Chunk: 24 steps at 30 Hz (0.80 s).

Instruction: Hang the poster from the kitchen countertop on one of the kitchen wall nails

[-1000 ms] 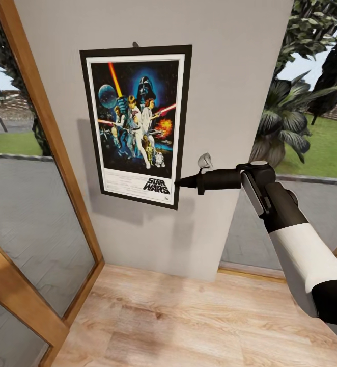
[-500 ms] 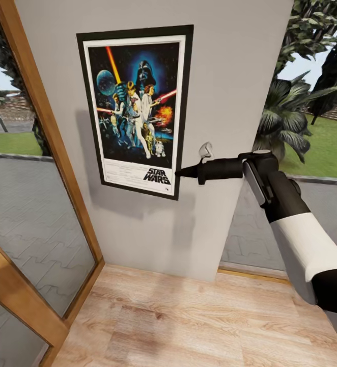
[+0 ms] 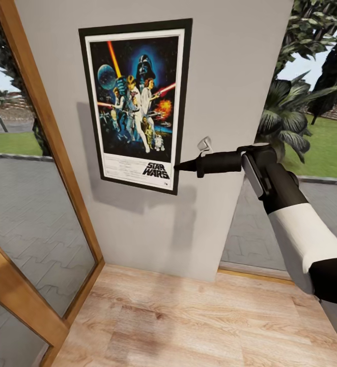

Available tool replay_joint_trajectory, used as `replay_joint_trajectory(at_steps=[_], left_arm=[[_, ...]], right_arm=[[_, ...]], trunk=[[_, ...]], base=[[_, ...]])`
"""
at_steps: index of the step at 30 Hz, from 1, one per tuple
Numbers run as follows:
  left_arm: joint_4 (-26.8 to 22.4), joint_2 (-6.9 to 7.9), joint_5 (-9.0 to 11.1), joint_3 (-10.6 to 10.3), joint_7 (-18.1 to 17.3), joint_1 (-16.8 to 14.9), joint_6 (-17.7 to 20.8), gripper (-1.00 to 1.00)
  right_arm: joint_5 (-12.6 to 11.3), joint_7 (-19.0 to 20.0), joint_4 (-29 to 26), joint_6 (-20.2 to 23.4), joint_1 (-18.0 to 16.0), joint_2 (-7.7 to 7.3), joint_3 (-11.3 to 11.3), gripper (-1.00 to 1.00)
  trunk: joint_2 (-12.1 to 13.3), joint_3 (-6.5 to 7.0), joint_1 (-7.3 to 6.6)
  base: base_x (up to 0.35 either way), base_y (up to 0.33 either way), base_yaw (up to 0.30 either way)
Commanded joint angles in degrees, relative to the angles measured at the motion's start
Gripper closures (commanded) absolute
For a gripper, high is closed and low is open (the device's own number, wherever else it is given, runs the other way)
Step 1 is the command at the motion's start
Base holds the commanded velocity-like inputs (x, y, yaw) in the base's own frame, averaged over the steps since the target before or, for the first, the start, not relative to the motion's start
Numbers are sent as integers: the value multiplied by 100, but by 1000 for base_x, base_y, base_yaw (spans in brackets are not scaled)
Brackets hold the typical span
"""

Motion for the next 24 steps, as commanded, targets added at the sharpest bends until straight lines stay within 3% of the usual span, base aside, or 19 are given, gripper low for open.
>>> replay_joint_trajectory(at_steps=[1, 24], left_arm=[[-5, -1, 2, 7, -20, -1, -14, -100], [-19, 3, 2, 10, -20, -1, -17, -100]], right_arm=[[-48, -11, 4, 44, -9, -3, 14, 100], [-54, -11, 19, 21, -4, 3, 15, 100]], trunk=[[-12, -11, 4], [-12, -11, 4]], base=[[0, 0, 0], [2, 0, 0]])
